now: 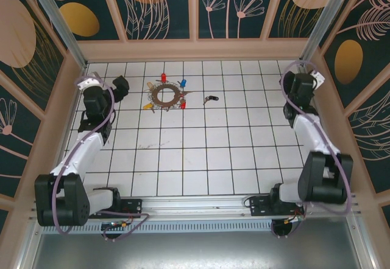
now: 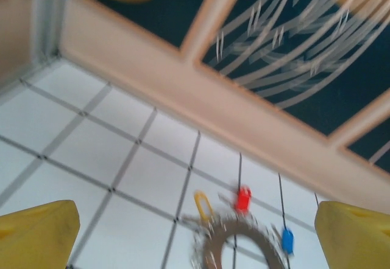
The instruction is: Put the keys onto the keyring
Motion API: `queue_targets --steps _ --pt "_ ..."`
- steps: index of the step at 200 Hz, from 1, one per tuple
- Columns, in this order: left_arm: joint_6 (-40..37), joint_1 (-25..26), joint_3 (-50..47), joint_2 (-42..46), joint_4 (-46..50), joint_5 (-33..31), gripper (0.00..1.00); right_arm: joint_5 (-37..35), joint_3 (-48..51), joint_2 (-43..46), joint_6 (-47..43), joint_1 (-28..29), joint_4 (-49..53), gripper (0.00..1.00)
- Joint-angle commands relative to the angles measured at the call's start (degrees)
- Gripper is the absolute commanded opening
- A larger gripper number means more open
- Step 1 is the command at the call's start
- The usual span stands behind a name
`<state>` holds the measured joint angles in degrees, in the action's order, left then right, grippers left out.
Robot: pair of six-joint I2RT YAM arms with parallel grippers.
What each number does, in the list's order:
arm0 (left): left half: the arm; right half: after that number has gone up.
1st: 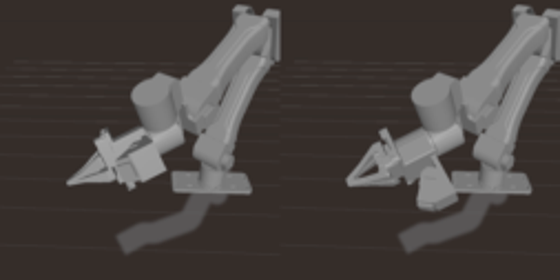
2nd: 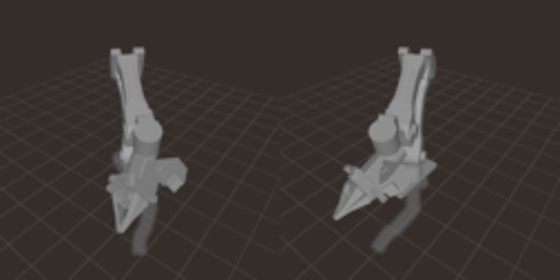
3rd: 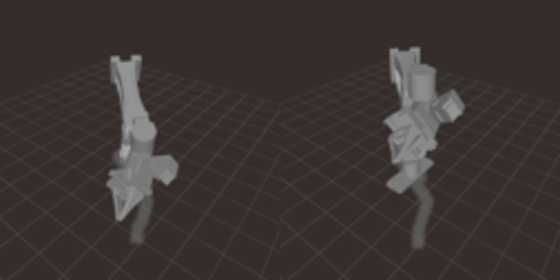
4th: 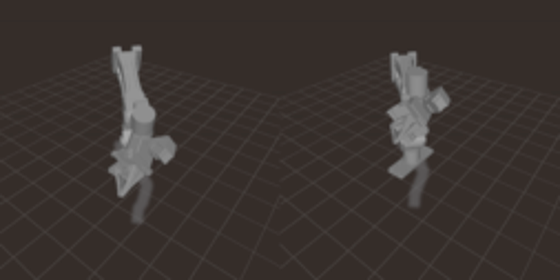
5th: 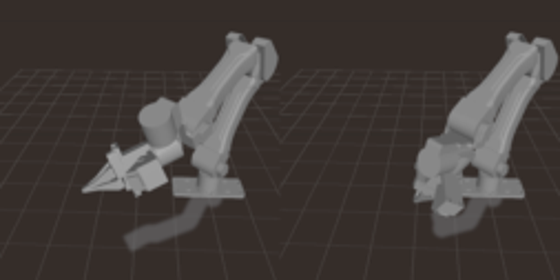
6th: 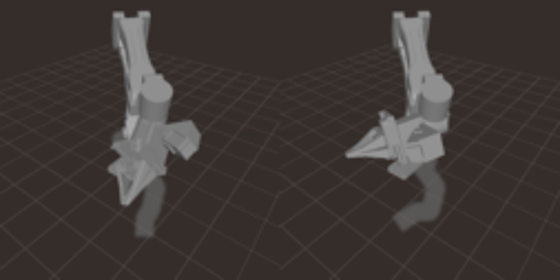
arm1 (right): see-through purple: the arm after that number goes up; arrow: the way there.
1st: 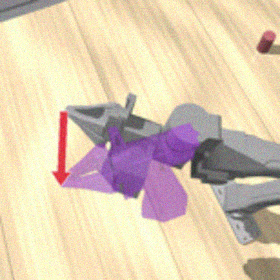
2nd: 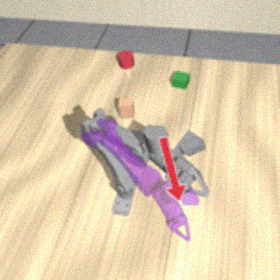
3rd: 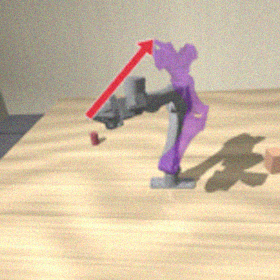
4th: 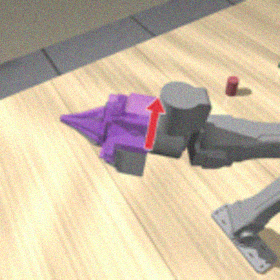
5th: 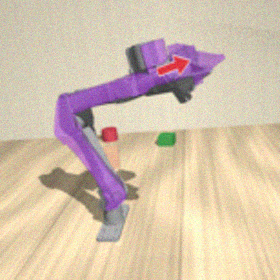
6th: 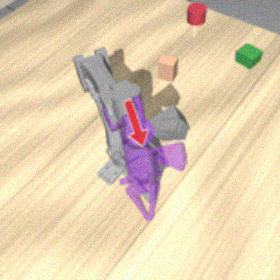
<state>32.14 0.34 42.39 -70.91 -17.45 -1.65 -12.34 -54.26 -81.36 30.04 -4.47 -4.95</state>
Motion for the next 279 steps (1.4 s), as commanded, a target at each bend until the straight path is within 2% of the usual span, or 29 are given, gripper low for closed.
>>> queue_targets --steps 1,20,34,48,64,88,101,115,133,170,187,264,279 --pt "5.0 0.5 1.2 -1.0 9.5 10.3 0.99 5.9 -6.6 -8.6 1.9 5.8 16.8 0.77" --pt "3.7 0.7 1.9 0.0 17.5 13.4 0.99 3.9 -11.9 -14.9 -0.2 14.0 19.7 0.77" --pt "-0.2 0.7 3.9 1.1 23.9 15.2 0.99 7.8 -15.4 -19.0 -3.9 18.5 19.9 0.73" --pt "-5.2 0.7 7.4 2.6 30.1 14.4 0.99 11.2 -19.0 -23.6 -7.0 22.5 19.8 0.67" --pt "-7.8 0.8 7.8 4.8 30.6 13.5 0.99 15.2 -22.6 -27.8 -9.1 24.8 19.7 0.64" --pt "-6.5 0.7 4.0 3.8 24.7 20.8 0.99 23.2 -30.9 -35.2 -10.7 25.7 22.9 0.61" --pt "-6.7 0.7 2.9 1.5 24.2 23.1 0.99 22.8 -36.4 -39.1 -10.9 26.5 27.0 0.59" --pt "-7.4 0.7 1.3 -0.4 24.0 22.0 0.99 22.2 -40.8 -42.1 -12.1 27.4 30.2 0.58" --pt "-8.3 0.7 2.3 -1.9 26.1 20.8 0.99 22.3 -44.3 -44.8 -12.8 28.1 34.2 0.50" --pt "-6.5 0.7 1.4 -2.1 25.1 22.4 0.99 18.5 -45.0 -46.3 -14.2 28.9 35.5 0.45" --pt "-6.8 0.7 1.0 -1.4 25.9 20.9 0.99 17.9 -45.8 -46.8 -14.4 28.9 35.6 0.35" --pt "-5.0 0.8 -0.1 -0.9 25.8 19.5 0.99 17.5 -51.7 -51.1 -15.1 29.0 37.6 0.34" --pt "-4.9 0.9 -0.4 -0.7 25.8 18.9 0.99 17.5 -51.7 -51.8 -15.2 29.0 37.7 0.25"
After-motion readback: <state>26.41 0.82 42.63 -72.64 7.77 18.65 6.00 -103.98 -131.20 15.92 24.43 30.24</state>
